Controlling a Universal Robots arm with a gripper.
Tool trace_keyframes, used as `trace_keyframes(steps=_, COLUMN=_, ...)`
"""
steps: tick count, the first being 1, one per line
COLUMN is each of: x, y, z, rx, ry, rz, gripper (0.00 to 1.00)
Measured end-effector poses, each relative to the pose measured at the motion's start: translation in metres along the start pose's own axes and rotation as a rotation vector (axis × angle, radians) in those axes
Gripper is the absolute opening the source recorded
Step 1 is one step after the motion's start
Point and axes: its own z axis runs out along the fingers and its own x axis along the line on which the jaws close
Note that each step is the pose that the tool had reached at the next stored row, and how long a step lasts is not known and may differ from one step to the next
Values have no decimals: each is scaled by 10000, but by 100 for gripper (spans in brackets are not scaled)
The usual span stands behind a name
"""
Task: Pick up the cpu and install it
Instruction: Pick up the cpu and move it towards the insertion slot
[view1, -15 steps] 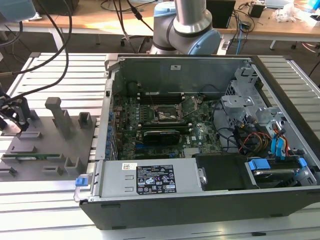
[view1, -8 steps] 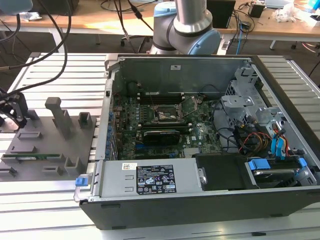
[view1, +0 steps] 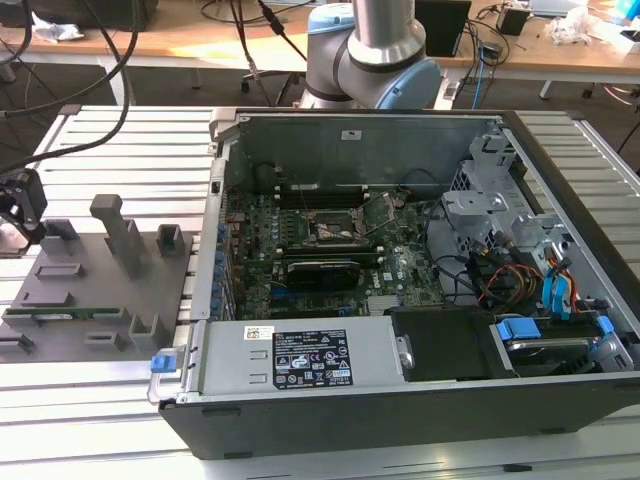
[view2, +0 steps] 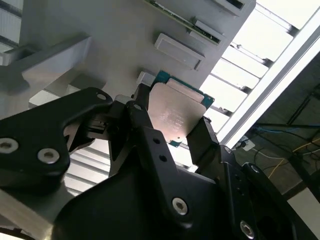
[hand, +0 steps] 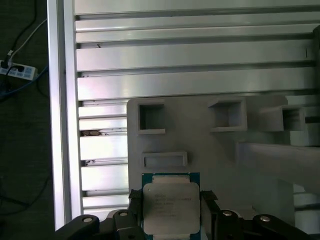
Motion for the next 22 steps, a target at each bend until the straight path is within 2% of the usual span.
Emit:
trace_keyframes(steps=7, x=-5, y=16, z=-218, rx=-1, ry=-10, rz=0, gripper=55)
trace_keyframes(steps=10, x=-8, y=26, z=-342, rx=-1, ry=-15, rz=-1, gripper=55)
trace_keyframes(steps=19, x=-13, y=45, z=-546, rx=-1, ry=-22, rz=-1, gripper=55)
trace_keyframes(steps=22, x=-15, y=53, z=-636, rx=-2, ry=-28, rz=-1, gripper=55)
